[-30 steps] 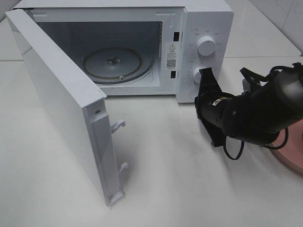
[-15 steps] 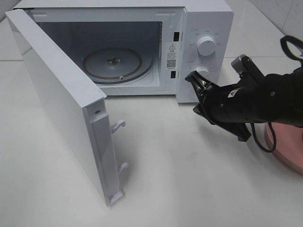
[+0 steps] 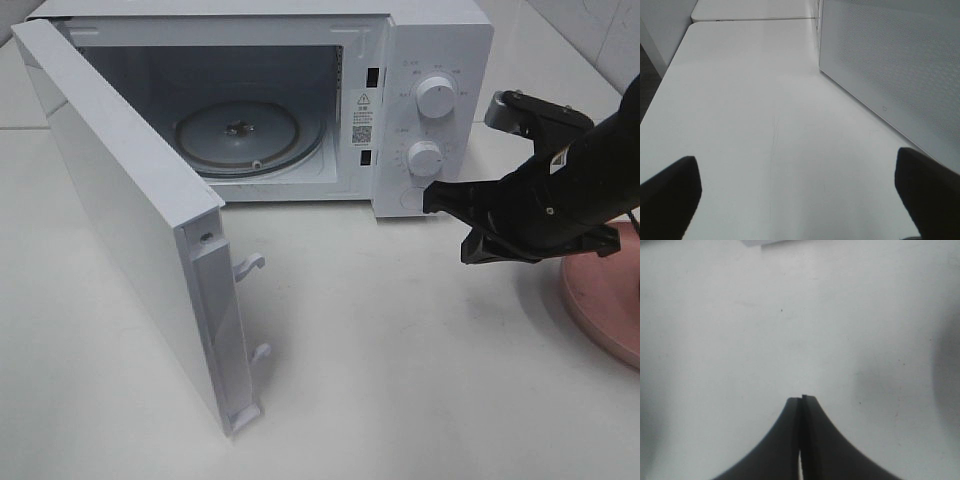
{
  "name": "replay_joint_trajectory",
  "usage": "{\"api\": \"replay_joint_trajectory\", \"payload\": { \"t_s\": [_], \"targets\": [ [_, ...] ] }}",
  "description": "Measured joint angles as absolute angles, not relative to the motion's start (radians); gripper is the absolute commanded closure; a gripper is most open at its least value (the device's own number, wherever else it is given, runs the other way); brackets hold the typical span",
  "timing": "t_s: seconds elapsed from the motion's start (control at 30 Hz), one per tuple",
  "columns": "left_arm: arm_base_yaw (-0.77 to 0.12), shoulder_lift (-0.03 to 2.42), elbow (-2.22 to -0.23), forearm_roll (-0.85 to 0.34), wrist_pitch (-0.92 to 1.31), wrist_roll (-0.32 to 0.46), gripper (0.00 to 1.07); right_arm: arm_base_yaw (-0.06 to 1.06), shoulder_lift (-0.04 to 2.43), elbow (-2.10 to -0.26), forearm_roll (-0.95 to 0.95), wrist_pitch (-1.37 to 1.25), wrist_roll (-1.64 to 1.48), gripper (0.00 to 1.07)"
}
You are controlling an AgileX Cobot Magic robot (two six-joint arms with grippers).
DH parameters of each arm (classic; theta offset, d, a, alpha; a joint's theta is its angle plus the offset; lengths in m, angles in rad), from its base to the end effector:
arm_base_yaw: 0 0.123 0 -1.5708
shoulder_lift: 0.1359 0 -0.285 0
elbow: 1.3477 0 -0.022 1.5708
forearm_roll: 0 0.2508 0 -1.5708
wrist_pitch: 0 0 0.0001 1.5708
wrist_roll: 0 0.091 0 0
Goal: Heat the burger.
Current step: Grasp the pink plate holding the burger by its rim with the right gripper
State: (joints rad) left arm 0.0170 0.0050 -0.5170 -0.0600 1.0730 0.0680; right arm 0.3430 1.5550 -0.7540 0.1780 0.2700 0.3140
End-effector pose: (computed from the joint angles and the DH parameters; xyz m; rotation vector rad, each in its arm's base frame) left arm -0.0065 -0.0049 0.2811 0.0557 2.0424 -0.0187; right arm 0.2704 0.1012 0.1828 0.1663 2.5887 0.3740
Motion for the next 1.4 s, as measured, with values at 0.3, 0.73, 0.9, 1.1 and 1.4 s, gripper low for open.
{"api": "replay_joint_trajectory", "payload": {
  "t_s": [0.3, 0.73, 0.9, 1.1, 1.4],
  "targets": [
    [0.017, 0.005, -0.517, -0.06, 1.073, 0.068, 0.09, 0.343, 1.536, -0.842, 0.15, 0.598, -0.028, 0.98],
    [0.017, 0.005, -0.517, -0.06, 1.073, 0.068, 0.09, 0.311, 1.531, -0.886, 0.031, 0.768, -0.057, 0.64],
    [0.017, 0.005, -0.517, -0.06, 1.073, 0.068, 0.09, 0.267, 1.53, -0.886, 0.0, 0.795, -0.057, 0.31],
    [0.017, 0.005, -0.517, -0.06, 1.073, 0.068, 0.09, 0.222, 1.53, -0.888, -0.033, 0.784, -0.048, 0.1],
    [0.017, 0.005, -0.517, -0.06, 1.073, 0.068, 0.09, 0.181, 1.557, -0.888, -0.117, 0.748, 0.03, 0.12]
  ]
}}
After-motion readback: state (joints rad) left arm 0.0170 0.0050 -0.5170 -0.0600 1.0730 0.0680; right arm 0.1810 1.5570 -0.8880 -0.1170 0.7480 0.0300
